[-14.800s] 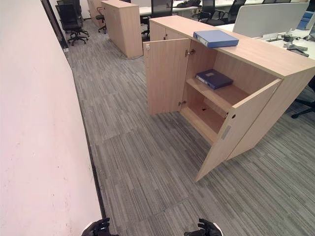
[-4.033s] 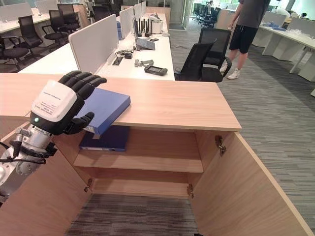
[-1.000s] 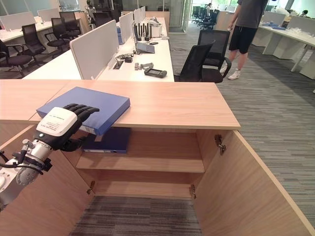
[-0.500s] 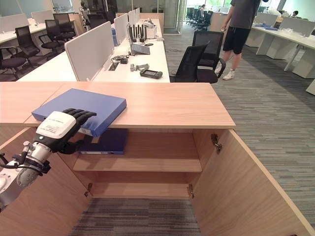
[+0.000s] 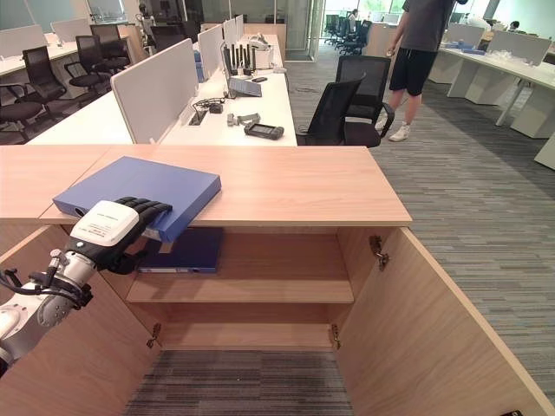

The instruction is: Put the empty folder in the office cabinet

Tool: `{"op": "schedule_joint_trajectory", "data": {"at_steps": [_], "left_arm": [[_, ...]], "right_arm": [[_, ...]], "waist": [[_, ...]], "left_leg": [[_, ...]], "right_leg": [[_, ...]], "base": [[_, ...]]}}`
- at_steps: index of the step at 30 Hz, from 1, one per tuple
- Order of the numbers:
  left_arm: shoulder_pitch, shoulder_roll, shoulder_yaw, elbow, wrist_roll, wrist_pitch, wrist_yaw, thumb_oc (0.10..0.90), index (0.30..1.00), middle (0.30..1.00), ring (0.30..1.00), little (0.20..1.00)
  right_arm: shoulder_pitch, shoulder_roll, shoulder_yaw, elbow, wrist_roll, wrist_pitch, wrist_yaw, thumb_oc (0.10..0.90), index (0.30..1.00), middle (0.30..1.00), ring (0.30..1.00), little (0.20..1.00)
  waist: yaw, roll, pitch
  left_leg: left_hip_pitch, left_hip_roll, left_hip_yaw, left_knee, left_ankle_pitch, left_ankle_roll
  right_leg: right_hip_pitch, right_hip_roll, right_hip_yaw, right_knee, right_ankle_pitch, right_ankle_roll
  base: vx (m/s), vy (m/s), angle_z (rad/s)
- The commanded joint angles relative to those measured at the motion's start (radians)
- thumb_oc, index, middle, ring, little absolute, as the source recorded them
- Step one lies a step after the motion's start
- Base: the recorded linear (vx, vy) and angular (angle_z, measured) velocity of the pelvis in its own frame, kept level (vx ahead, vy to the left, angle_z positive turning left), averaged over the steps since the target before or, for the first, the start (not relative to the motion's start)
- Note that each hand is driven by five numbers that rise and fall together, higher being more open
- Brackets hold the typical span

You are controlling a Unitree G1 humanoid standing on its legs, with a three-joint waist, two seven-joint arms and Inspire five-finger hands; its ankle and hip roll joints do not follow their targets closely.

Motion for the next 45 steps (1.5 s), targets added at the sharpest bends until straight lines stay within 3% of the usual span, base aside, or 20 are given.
{"op": "schedule_joint_trajectory", "data": {"at_steps": [1, 20, 21, 22, 24, 45], "left_arm": [[-0.284, 0.037, 0.052, 0.036, 0.001, 0.022, 0.062, 0.800, 0.900, 0.900, 0.900, 0.900], [-0.314, 0.025, 0.022, 0.073, 0.005, 0.032, 0.063, 0.800, 0.900, 0.900, 0.900, 0.900], [-0.313, 0.022, 0.022, 0.077, 0.004, 0.033, 0.062, 0.748, 0.822, 0.822, 0.822, 0.822], [-0.310, 0.017, 0.018, 0.091, 0.003, 0.036, 0.061, 0.576, 0.564, 0.564, 0.564, 0.564], [-0.310, 0.011, 0.016, 0.096, 0.000, 0.038, 0.058, 0.400, 0.300, 0.300, 0.300, 0.300], [-0.281, -0.020, 0.080, 0.050, -0.052, 0.035, 0.058, 0.400, 0.300, 0.300, 0.300, 0.300]], "right_arm": [[-0.061, -0.069, 0.023, 0.037, -0.012, -0.002, -0.006, 0.800, 0.900, 0.900, 0.900, 0.900], [-0.058, -0.066, 0.022, 0.039, -0.005, -0.001, -0.002, 0.800, 0.900, 0.900, 0.900, 0.900], [-0.057, -0.065, 0.021, 0.039, -0.004, 0.000, -0.001, 0.800, 0.900, 0.900, 0.900, 0.900], [-0.057, -0.065, 0.022, 0.039, -0.005, -0.001, -0.002, 0.800, 0.900, 0.900, 0.900, 0.900], [-0.057, -0.065, 0.021, 0.039, -0.005, 0.000, -0.003, 0.800, 0.900, 0.900, 0.900, 0.900], [-0.058, -0.061, 0.015, 0.028, -0.003, -0.001, -0.002, 0.800, 0.900, 0.900, 0.900, 0.900]], "waist": [[-0.001, 0.030, 0.016], [-0.013, 0.029, 0.013], [-0.014, 0.029, 0.013], [-0.016, 0.029, 0.014], [-0.016, 0.028, 0.014], [-0.011, 0.020, 0.012]], "left_leg": [[0.093, 0.070, 0.014, -0.001, -0.139, -0.051], [0.097, 0.072, 0.023, -0.001, -0.139, -0.052], [0.097, 0.072, 0.023, -0.001, -0.140, -0.052], [0.098, 0.072, 0.025, -0.001, -0.140, -0.052], [0.098, 0.072, 0.025, -0.001, -0.141, -0.051], [0.102, 0.072, 0.023, -0.001, -0.144, -0.049]], "right_leg": [[-0.009, -0.074, -0.032, 0.070, -0.091, 0.084], [-0.012, -0.072, -0.020, 0.070, -0.091, 0.083], [-0.012, -0.072, -0.020, 0.070, -0.091, 0.083], [-0.013, -0.072, -0.018, 0.071, -0.091, 0.083], [-0.013, -0.072, -0.017, 0.072, -0.091, 0.083], [-0.014, -0.073, -0.017, 0.083, -0.098, 0.082]], "base": [[0.00, 0.000, 0.00], [0.00, 0.000, 0.00], [0.01, -0.001, -0.07], [0.01, -0.001, -0.07], [0.00, 0.001, -0.08], [0.00, 0.000, 0.00]]}}
